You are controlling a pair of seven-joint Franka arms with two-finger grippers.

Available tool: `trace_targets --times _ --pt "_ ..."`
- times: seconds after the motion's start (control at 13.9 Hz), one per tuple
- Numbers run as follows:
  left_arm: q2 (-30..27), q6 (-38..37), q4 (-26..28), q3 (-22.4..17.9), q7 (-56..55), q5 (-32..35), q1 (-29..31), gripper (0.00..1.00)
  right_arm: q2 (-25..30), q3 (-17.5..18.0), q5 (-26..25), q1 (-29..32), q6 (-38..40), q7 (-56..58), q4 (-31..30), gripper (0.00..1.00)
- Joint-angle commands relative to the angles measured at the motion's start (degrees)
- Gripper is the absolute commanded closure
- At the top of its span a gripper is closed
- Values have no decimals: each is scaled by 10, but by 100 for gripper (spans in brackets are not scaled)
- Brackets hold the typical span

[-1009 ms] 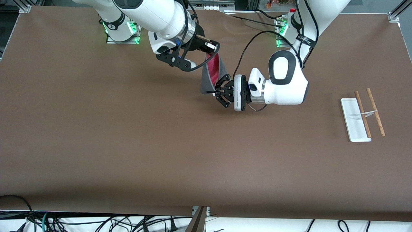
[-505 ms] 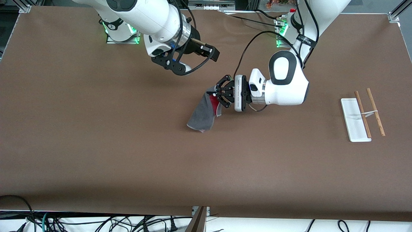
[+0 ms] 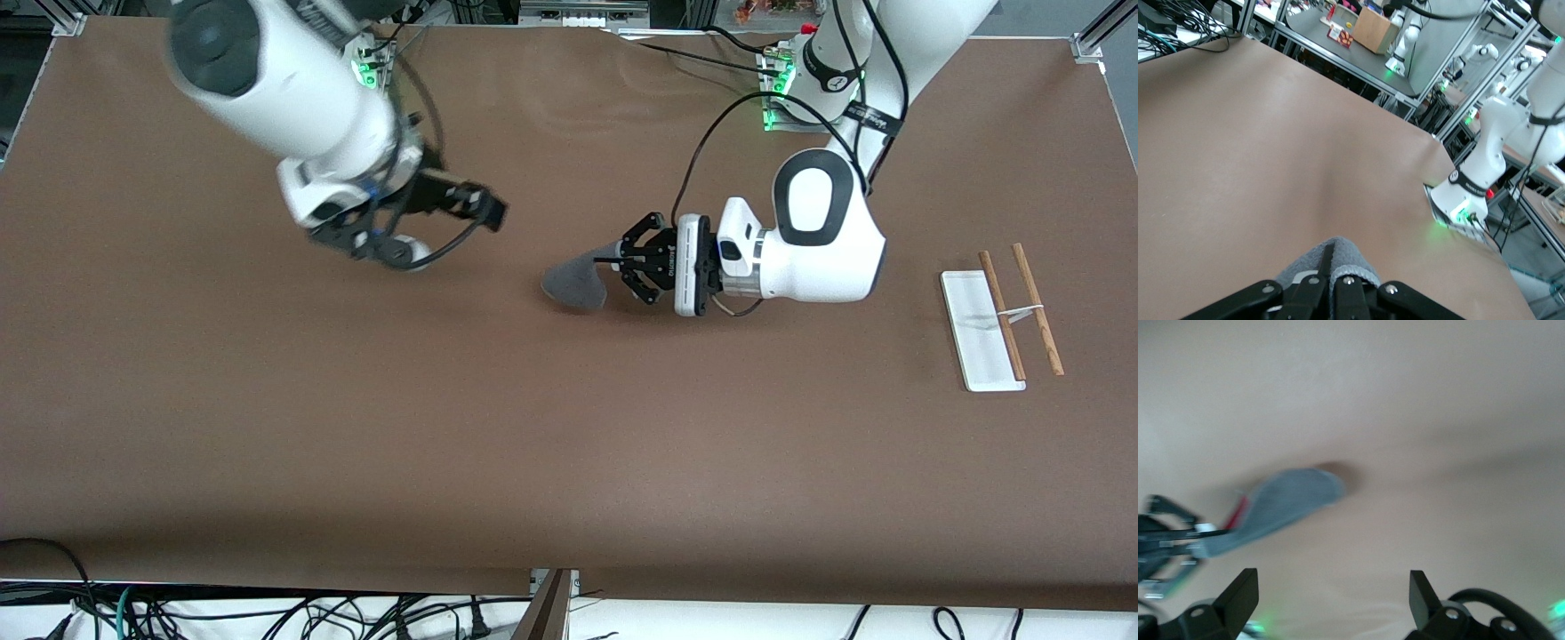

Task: Pass towel and hang on rack
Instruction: 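Open the right gripper and draw it back from the towel, then carry the towel with the left gripper over the wooden stick rack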

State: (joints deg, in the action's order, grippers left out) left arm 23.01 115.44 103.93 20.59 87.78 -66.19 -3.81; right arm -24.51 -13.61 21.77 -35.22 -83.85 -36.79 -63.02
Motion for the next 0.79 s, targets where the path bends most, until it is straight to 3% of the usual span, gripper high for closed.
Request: trace_targets --times 0.0,0.22,0.36,0.43,0.58,0.72 --pt "-10 -44 -9 1 5 76 31 100 3 4 -15 44 29 95 1 0" --pt "-10 -117 -31 -1 2 171 73 100 38 -46 -28 46 42 179 -44 0" --pt "-9 -188 -64 0 -22 247 104 100 99 -69 -66 45 27 235 -131 0" --pt "-9 -223 -81 -1 -34 279 117 100 140 -67 -112 46 9 252 -183 0" --pt "-8 -282 -104 -2 -54 341 147 100 198 -63 -154 61 -8 287 -253 0" --pt "-8 -324 -129 -2 -55 395 176 100 229 4 -193 126 -14 299 -280 0"
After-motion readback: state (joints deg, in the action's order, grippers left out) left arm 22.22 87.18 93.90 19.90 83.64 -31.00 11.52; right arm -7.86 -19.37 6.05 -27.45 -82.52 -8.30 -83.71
